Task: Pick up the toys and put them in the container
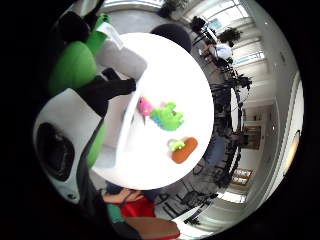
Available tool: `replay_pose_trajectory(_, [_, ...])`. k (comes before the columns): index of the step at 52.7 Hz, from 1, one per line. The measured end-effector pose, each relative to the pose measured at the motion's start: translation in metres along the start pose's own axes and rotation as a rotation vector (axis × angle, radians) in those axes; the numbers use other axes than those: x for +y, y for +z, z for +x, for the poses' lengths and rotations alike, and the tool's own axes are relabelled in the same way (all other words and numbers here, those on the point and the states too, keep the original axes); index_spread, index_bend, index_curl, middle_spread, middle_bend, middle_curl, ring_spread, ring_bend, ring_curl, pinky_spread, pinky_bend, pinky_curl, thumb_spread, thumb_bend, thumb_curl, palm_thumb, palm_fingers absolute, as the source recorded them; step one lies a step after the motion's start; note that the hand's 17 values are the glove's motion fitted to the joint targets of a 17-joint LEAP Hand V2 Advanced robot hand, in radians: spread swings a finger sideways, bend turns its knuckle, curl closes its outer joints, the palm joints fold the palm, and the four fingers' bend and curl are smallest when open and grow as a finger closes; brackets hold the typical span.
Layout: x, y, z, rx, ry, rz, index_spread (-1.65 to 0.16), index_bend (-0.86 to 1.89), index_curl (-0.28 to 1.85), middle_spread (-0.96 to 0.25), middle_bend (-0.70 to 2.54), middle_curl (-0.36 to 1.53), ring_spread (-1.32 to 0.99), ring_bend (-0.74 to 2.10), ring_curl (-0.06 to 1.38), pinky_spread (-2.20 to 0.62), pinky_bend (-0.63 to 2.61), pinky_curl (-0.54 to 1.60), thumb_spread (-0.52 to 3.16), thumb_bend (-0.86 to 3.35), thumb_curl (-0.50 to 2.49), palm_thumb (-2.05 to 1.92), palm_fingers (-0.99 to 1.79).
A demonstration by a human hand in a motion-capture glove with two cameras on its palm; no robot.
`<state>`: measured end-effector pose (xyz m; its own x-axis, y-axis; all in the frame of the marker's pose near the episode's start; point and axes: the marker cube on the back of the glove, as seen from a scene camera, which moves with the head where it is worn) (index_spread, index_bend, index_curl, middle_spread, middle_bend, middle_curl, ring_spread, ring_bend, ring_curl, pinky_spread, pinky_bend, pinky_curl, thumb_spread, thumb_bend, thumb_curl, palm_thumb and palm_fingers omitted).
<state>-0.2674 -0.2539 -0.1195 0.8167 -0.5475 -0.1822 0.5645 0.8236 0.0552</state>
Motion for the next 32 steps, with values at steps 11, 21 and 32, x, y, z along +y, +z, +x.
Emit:
replay_pose_trajectory(11, [-0.010, 0.023, -0.078, -0.054, 0.136, -0.095, -0.49, 0.16, 0.74, -0.28, 0.14, 0.40, -0.28, 0.59, 0.38, -0.09, 1.24, 0.39, 1.06, 0.01, 0.77, 0.47, 0.08])
replay_pose_trajectory(21, [0.034, 0.037, -0.041, -0.061, 0.106, -0.118, -0.38, -0.02, 0.47, -0.08, 0.11, 0.33, -0.06, 0.31, 0.29, 0.05, 1.48, 0.43, 1.07, -0.08, 0.57, 0.14, -0.37])
replay_pose_trajectory(32, [0.134, 0.055, 0.076, 0.034, 0.471, -0.203, -0.34, 0.05, 0.32, -0.03, 0.11, 0.28, 0.02, 0.21, 0.28, 0.11, 1.40, 0.40, 1.03, -0.04, 0.46, 0.00, -0.33])
